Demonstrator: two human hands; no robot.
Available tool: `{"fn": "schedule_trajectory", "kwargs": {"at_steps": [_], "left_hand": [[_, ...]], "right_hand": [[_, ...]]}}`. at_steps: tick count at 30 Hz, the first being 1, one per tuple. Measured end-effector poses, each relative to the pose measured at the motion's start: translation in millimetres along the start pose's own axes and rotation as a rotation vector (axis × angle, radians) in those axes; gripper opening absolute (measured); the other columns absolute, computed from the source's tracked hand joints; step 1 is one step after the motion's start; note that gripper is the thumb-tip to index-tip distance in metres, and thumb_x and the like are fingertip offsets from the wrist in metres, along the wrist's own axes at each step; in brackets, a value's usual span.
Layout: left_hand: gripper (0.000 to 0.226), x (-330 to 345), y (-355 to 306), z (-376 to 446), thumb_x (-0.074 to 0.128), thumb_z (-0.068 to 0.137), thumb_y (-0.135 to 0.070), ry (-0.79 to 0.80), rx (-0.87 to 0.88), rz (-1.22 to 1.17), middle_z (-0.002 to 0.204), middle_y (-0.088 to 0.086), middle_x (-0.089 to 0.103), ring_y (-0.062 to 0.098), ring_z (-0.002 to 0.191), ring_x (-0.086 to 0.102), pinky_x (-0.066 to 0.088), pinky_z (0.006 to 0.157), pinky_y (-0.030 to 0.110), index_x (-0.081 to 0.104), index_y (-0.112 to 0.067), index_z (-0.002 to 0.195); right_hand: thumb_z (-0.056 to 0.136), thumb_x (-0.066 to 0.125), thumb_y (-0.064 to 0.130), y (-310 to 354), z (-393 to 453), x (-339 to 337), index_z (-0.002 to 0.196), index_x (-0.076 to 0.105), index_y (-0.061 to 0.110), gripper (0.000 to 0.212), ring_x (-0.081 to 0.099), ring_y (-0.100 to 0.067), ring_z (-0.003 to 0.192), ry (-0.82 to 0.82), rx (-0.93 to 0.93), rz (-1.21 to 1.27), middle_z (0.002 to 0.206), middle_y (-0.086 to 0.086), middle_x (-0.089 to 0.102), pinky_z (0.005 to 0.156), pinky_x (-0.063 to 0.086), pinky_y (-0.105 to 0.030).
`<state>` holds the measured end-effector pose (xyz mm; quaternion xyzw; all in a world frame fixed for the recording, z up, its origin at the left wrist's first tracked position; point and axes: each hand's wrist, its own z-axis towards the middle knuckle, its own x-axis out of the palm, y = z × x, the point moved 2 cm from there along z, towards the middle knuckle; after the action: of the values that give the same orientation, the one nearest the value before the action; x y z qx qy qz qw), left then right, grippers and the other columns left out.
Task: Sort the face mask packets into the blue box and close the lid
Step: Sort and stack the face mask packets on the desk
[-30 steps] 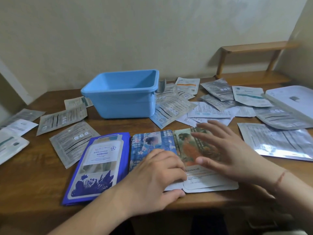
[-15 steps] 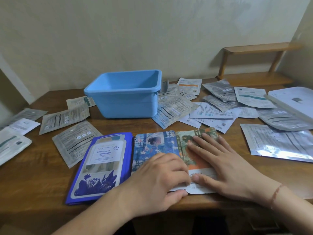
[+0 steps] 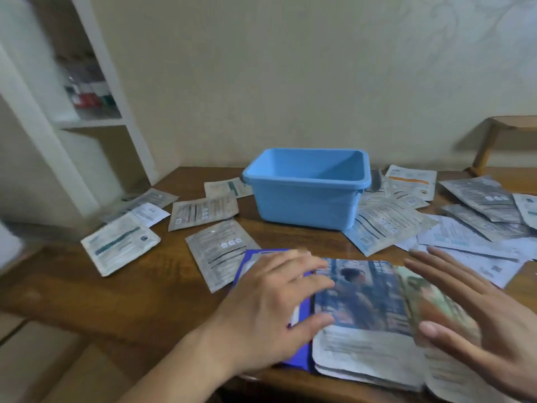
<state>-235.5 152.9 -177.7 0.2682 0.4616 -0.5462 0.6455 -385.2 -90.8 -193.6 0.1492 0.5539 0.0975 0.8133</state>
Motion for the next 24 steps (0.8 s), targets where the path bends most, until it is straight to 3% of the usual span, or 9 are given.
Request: {"fn": "schedule_trajectory", "kwargs": {"at_steps": [3, 5, 8, 10, 13, 16, 19, 22, 24], "left_hand": [[0.048, -22.7, 68.0, -20.4, 0.048, 0.095, -0.054, 0.099, -0.395, 0.05, 0.151, -0.019, 0.037, -0.002, 0.139, 0.027, 0.02, 0.12, 0.025, 0.049, -0.037, 0.14], [0.054, -22.8, 104.8, -40.0, 0.045, 0.096, -0.056, 0.231, -0.581, 0.081, 0.158, -0.022, 0.022, 0.0, 0.145, 0.016, 0.011, 0.118, 0.026, 0.036, -0.042, 0.148], [0.055, -17.3, 127.1, -63.7, 0.038, 0.098, -0.058, 0.381, -0.613, 0.065, 0.161, -0.023, 0.01, 0.002, 0.149, 0.005, 0.003, 0.123, 0.039, 0.025, -0.046, 0.15], [0.056, -19.6, 131.0, -75.9, 0.036, 0.097, -0.062, 0.41, -0.595, 0.096, 0.161, -0.024, 0.01, 0.002, 0.148, 0.004, -0.001, 0.122, 0.046, 0.024, -0.047, 0.15], [0.059, -29.8, 137.7, -93.8, 0.034, 0.094, -0.067, 0.431, -0.582, 0.153, 0.16, -0.025, 0.012, 0.0, 0.147, 0.002, -0.006, 0.121, 0.051, 0.026, -0.046, 0.149], [0.059, -45.5, 161.4, -108.7, 0.033, 0.094, -0.068, 0.35, -0.678, 0.141, 0.161, -0.024, 0.008, 0.0, 0.148, -0.002, -0.005, 0.122, 0.044, 0.026, -0.046, 0.148], [0.068, -62.2, 205.0, -125.1, 0.028, 0.092, -0.072, 0.253, -0.878, 0.269, 0.163, -0.018, -0.009, 0.012, 0.15, -0.012, -0.006, 0.12, 0.046, 0.006, -0.049, 0.152], [0.071, -67.7, 232.4, -144.8, 0.023, 0.089, -0.076, 0.425, -1.051, 0.235, 0.162, -0.014, -0.017, 0.02, 0.15, -0.016, -0.006, 0.117, 0.059, -0.004, -0.051, 0.151], [0.07, -68.8, 232.0, -153.8, 0.024, 0.089, -0.075, 0.491, -1.062, 0.19, 0.162, -0.016, -0.017, 0.02, 0.151, -0.015, -0.006, 0.117, 0.061, 0.0, -0.052, 0.151]], "right_hand": [[0.081, 0.041, 0.081, 37.6, 34.2, 14.5, 0.144, 0.031, 0.051, 0.071, 0.029, 0.0, 0.142, 0.04, -0.107, 0.054, 0.151, 0.03, 0.031, 0.101, 0.04, -0.029], [0.077, 0.034, 0.088, 65.7, 60.4, 28.5, 0.142, 0.022, 0.06, 0.072, 0.02, 0.011, 0.14, 0.127, -0.198, 0.044, 0.15, 0.04, 0.018, 0.109, 0.033, -0.021], [0.068, 0.018, 0.095, 108.8, 101.7, 51.0, 0.137, 0.011, 0.069, 0.074, -0.009, 0.027, 0.132, 0.335, -0.255, -0.005, 0.145, 0.051, -0.006, 0.111, 0.01, -0.007], [0.076, 0.03, 0.085, 133.3, 131.4, 63.3, 0.143, 0.014, 0.059, 0.074, -0.004, 0.025, 0.133, 0.417, -0.267, -0.033, 0.148, 0.044, 0.0, 0.108, 0.008, -0.005], [0.085, 0.043, 0.071, 160.2, 169.2, 85.8, 0.146, 0.025, 0.048, 0.068, 0.015, 0.006, 0.142, 0.5, -0.243, -0.04, 0.156, 0.028, 0.015, 0.115, 0.021, -0.017], [0.087, 0.048, 0.066, 177.7, 194.6, 111.9, 0.146, 0.027, 0.047, 0.065, 0.013, -0.003, 0.147, 0.586, -0.235, -0.075, 0.158, 0.022, 0.016, 0.118, 0.024, -0.029], [0.089, 0.048, 0.065, 191.7, 211.3, 140.3, 0.147, 0.016, 0.054, 0.068, -0.003, -0.012, 0.15, 0.729, -0.241, -0.158, 0.161, 0.02, 0.005, 0.122, 0.01, -0.045], [0.087, 0.04, 0.072, 205.2, 227.0, 165.4, 0.147, 0.005, 0.055, 0.072, -0.017, -0.022, 0.148, 0.822, -0.245, -0.263, 0.162, 0.015, -0.005, 0.118, -0.007, -0.058], [0.086, 0.038, 0.074, 211.8, 238.9, 175.4, 0.148, 0.004, 0.053, 0.074, -0.018, -0.024, 0.148, 0.802, -0.22, -0.284, 0.163, 0.012, -0.005, 0.117, -0.009, -0.059]]}}
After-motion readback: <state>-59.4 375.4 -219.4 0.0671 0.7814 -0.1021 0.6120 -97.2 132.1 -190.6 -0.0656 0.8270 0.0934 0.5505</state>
